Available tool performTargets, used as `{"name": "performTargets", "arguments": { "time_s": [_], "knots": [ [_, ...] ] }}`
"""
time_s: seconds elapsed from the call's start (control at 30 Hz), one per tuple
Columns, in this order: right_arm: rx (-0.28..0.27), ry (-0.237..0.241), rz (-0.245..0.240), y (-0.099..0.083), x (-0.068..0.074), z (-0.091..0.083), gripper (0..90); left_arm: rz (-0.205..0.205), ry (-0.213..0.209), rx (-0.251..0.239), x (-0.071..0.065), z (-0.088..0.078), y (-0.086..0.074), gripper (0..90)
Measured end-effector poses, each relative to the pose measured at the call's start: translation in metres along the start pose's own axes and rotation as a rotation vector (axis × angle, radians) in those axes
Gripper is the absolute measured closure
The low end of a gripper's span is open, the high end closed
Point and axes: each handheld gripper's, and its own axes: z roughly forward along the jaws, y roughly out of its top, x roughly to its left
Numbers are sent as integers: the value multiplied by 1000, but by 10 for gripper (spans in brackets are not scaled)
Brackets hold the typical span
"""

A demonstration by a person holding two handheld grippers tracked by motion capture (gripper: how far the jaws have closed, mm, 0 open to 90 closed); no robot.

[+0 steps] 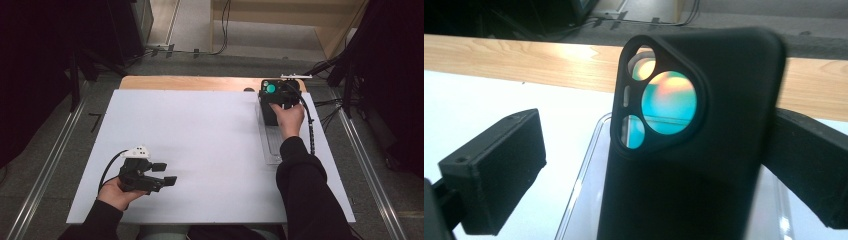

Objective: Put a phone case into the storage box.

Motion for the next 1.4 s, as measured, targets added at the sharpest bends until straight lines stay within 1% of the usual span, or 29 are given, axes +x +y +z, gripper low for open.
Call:
{"name": "performTargets", "arguments": {
  "time_s": [0.03, 0.1, 0.2, 0.27, 0.33, 0.37, 0.5, 0.63, 0.67, 0.7, 0.77, 0.8, 0.9, 0.97, 1.07, 1.1, 1.17, 1.2, 1.23, 1.3, 1.4],
  "knots": [
    [-6, 3, -3, 1, 0, -3, 0, 0, 2, 0, 0, 0, 0, 300],
    [-6, -8, -6, 3, -1, -9, 0, -1, 1, -1, 0, 0, 1, 300],
    [-5, 9, 4, 4, -2, -18, 0, 4, -1, 3, 0, 1, 2, 300],
    [1, 47, 8, 2, 1, -23, 0, 3, -2, 2, 0, 1, 3, 299],
    [-2, 70, -10, -1, 5, -28, 0, -1, -10, 0, 2, 1, 3, 299],
    [4, 87, -14, -3, 8, -31, 0, -3, -4, -3, 2, 0, 4, 299],
    [33, 144, -43, -10, 18, -40, 0, -7, -7, -1, 3, 0, 5, 299],
    [48, 230, -41, -19, 25, -49, 0, -4, -10, 3, 4, 0, 5, 298],
    [54, 245, -44, -21, 27, -52, 0, -3, -8, 4, 4, 0, 5, 298],
    [58, 257, -52, -23, 29, -55, 0, -3, -9, 0, 5, 0, 5, 298],
    [66, 279, -72, -28, 34, -61, 89, -2, -11, 3, 6, -1, 5, 299],
    [70, 297, -83, -31, 37, -65, 118, -5, -14, 1, 6, -1, 5, 298],
    [74, 348, -115, -41, 44, -76, 118, -9, -16, -2, 7, -2, 5, 299],
    [89, 388, -137, -46, 49, -82, 120, -11, -14, -3, 7, -2, 5, 298],
    [90, 407, -185, -52, 58, -93, 136, -7, -13, -2, 7, -3, 5, 298],
    [85, 415, -191, -55, 61, -98, 140, -7, -13, -3, 7, -3, 5, 299],
    [77, 444, -201, -61, 65, -106, 185, -8, -12, -6, 7, -4, 4, 299],
    [79, 459, -210, -64, 67, -109, 188, -9, -11, -8, 7, -4, 4, 299],
    [94, 476, -214, -67, 69, -112, 188, -9, -11, -10, 7, -5, 4, 298],
    [100, 508, -228, -73, 72, -119, 189, -11, -4, -11, 8, -6, 4, 298],
    [103, 530, -244, -85, 75, -129, 201, -13, -3, -19, 7, -7, 3, 298]
  ]
}}
